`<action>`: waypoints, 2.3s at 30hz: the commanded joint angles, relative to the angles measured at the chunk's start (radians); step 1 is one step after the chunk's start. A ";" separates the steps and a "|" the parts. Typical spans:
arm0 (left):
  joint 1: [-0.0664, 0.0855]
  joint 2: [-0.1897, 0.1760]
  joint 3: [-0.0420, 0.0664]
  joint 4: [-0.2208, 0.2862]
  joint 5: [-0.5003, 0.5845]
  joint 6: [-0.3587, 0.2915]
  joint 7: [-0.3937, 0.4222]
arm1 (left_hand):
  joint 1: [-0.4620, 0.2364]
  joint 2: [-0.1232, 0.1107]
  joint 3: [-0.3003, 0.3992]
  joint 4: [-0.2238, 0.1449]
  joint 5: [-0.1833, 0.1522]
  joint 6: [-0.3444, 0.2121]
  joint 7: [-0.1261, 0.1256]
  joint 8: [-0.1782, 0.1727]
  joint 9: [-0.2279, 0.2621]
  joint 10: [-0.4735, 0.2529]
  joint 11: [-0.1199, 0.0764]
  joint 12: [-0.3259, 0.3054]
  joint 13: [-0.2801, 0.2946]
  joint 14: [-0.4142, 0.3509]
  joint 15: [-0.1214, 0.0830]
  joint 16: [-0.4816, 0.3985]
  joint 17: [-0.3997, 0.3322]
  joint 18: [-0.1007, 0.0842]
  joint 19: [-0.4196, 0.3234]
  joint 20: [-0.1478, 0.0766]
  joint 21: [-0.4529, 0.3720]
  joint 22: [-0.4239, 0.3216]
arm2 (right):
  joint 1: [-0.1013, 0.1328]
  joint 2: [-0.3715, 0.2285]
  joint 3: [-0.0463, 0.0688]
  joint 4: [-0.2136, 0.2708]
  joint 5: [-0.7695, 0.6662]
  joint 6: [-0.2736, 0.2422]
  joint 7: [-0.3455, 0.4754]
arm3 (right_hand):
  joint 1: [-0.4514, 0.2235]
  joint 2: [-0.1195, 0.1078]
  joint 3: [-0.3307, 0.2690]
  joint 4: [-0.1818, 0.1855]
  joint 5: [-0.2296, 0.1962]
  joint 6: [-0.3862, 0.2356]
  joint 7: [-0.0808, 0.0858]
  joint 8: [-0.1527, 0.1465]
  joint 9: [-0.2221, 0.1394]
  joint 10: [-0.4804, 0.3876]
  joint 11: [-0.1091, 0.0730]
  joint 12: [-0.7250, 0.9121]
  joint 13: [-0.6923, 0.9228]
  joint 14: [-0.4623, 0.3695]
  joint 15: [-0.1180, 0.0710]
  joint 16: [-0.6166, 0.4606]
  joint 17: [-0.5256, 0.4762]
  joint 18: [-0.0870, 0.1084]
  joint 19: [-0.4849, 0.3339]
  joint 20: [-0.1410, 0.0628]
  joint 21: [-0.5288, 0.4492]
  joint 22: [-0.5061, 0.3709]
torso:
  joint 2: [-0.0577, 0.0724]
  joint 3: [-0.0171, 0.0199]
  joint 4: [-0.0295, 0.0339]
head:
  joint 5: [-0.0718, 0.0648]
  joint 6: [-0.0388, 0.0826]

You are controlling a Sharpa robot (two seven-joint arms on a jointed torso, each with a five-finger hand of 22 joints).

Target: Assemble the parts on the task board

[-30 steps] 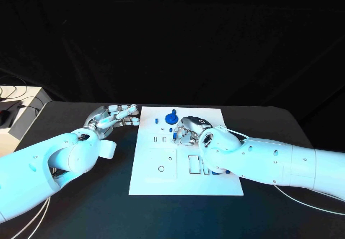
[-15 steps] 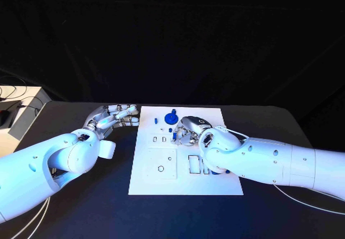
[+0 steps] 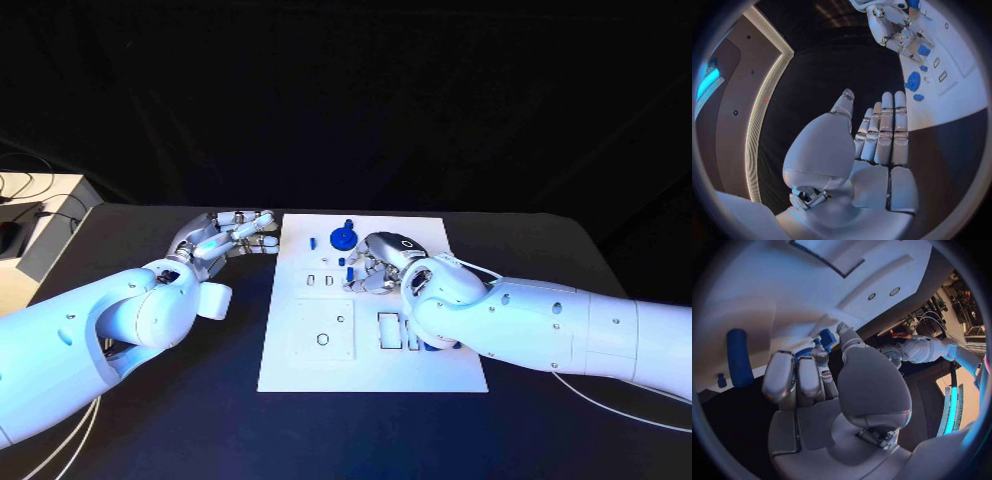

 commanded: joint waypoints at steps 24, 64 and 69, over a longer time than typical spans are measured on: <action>0.011 0.023 0.001 -0.036 -0.218 0.018 -0.184 | -0.062 -0.023 -0.049 0.035 -0.003 0.142 -0.049 0.048 0.008 0.225 -0.096 0.142 0.048 0.148 -0.102 0.410 0.262 -0.013 0.148 -0.116 0.263 0.148 | 0.099 -0.168 0.025 0.078 0.606 -0.172 0.406 | -0.071 0.104 -0.124 -0.051 0.094 0.031 -0.011 0.001 0.006 -0.016 -0.010 0.016 -0.020 0.002 0.001 -0.015 -0.012 0.014 0.044 0.002 -0.034 0.146 | -0.016 0.0201 -0.0138 | 0.022 0.022; 0.233 0.424 -0.112 -0.317 -0.852 0.413 -0.861 | -0.293 -0.114 0.115 0.219 0.006 0.072 -0.149 0.400 0.543 0.103 -0.182 0.809 0.626 0.278 -0.175 0.878 0.914 0.022 0.210 -0.180 0.846 0.790 | 0.135 -0.182 0.025 -0.046 0.673 -0.038 0.388 | -0.111 0.142 -0.172 -0.060 0.155 0.069 -0.056 0.027 0.369 0.002 -0.038 0.009 0.002 0.006 -0.022 -0.021 -0.004 0.003 0.044 -0.021 -0.032 0.146 | -0.042 0.0528 -0.0322 | 0.042 0.020; 0.235 0.454 -0.114 -0.356 -0.857 0.446 -0.873 | -0.289 -0.112 0.119 0.219 0.005 0.090 -0.145 0.333 0.557 0.100 -0.177 0.801 0.625 0.279 -0.174 0.875 0.922 0.022 0.212 -0.178 0.840 0.807 | 0.135 -0.178 0.025 -0.049 0.672 -0.035 0.383 | -0.113 0.142 -0.171 -0.058 0.158 0.070 -0.056 0.023 0.370 0.003 -0.038 0.009 0.003 0.005 -0.022 -0.022 -0.005 0.003 0.044 -0.021 -0.032 0.146 | -0.042 0.0513 -0.0318 | 0.035 0.027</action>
